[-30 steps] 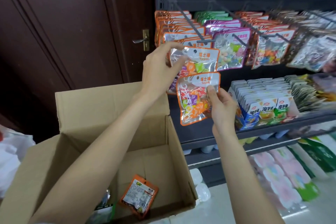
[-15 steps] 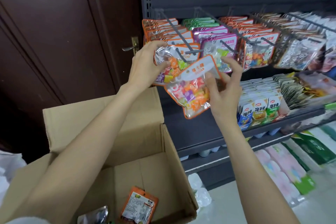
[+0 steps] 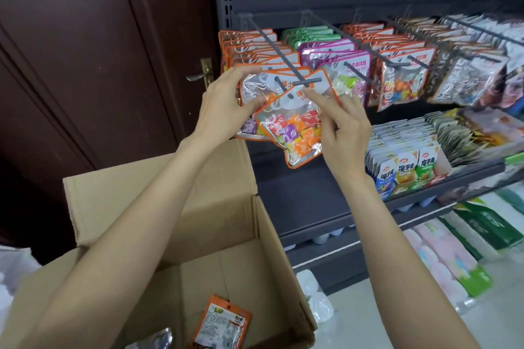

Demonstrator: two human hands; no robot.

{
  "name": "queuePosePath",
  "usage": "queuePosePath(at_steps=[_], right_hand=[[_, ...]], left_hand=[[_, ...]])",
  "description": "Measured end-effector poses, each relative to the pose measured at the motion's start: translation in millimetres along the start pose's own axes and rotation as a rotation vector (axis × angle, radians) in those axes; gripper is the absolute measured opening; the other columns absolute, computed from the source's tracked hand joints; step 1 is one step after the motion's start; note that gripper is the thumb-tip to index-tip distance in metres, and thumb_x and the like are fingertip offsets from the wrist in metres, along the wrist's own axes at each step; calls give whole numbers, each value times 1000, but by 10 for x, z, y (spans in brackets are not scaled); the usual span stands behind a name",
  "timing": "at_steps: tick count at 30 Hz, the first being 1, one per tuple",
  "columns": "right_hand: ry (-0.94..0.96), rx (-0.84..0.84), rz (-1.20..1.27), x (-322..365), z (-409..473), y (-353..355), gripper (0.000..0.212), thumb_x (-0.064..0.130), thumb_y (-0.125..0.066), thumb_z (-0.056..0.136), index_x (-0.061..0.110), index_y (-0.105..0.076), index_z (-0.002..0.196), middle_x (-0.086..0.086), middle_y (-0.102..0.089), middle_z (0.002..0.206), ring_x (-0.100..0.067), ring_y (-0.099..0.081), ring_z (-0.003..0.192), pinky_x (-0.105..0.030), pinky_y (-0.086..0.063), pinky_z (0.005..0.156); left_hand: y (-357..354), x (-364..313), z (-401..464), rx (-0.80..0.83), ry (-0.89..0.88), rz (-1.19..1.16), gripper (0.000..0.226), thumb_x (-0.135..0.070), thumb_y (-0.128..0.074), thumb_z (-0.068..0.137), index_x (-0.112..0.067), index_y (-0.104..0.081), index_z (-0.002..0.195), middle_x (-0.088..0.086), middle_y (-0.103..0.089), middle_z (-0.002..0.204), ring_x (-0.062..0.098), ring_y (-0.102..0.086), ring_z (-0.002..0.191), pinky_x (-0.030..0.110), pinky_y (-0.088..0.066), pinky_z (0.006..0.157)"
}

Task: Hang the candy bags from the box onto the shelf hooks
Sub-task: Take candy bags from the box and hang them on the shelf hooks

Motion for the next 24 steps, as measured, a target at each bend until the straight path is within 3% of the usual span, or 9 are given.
queuePosePath(at_steps=[2, 4, 7, 12, 16, 20, 24], right_hand=[[-1, 46, -34, 14, 9, -63, 27, 23, -58, 94, 21, -70, 118, -4, -60, 85, -24, -51, 78, -38, -45, 69], [-20, 149, -124, -9, 35, -178, 44, 49, -63, 86, 23, -68, 120, -8, -60, 95, -27, -54, 88, -39, -46, 79], [-80, 304, -208, -85, 66, -348, 61, 67, -57, 80, 27, -64, 125, -11, -53, 107, -28, -49, 100, -44, -44, 87], [-88, 327, -317, -31, 149, -439, 52, 66, -56, 82, 26, -68, 113, -12, -44, 132, -31, -38, 123, -45, -36, 95], [-54, 311, -413, 24, 210, -473, 49, 61, -58, 84, 19, -70, 105, -12, -48, 120, -29, -41, 112, -37, -33, 87], [-26, 347, -437, 42, 175, -503, 50, 58, -48, 90, 21, -65, 120, -11, -50, 116, -27, -41, 107, -33, -24, 84], [-39, 327, -344, 86, 57, -449, 45, 47, -49, 94, 17, -58, 126, -11, -52, 120, -29, -42, 112, -40, -30, 92]], left_hand=[[-6, 0, -23, 21, 11, -41, 38, -34, -59, 86, -33, -56, 124, -22, -54, 122, 19, -65, 95, 49, -53, 83], [-2, 2, -40, 38, 40, -81, 36, -39, -52, 87, -35, -57, 123, -19, -55, 124, 21, -66, 86, 49, -54, 79], [25, -17, -53, 53, 36, -54, 43, -49, -57, 86, -33, -55, 126, -15, -54, 127, 14, -62, 102, 48, -54, 83], [6, -12, -63, 25, -37, 101, 58, -24, -75, 81, -23, -50, 133, -3, -49, 129, 13, -54, 112, 45, -53, 86], [7, 31, -41, -61, -24, 96, 56, -22, -78, 78, -22, -54, 129, -1, -44, 126, 8, -50, 101, 39, -55, 83], [32, 47, -76, -87, -3, 74, 55, -27, -77, 79, -21, -54, 128, 1, -42, 127, 7, -50, 95, 39, -55, 81], [40, -15, -148, -93, -14, 72, 53, -25, -76, 80, -20, -53, 128, 2, -42, 128, 9, -52, 102, 36, -56, 80]])
Point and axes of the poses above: each hand's wrist, its own z-axis towards the middle knuckle, its own y-axis out of the back of the hand, x = y × z, the point moved 6 cm from there along z, towards the middle knuckle
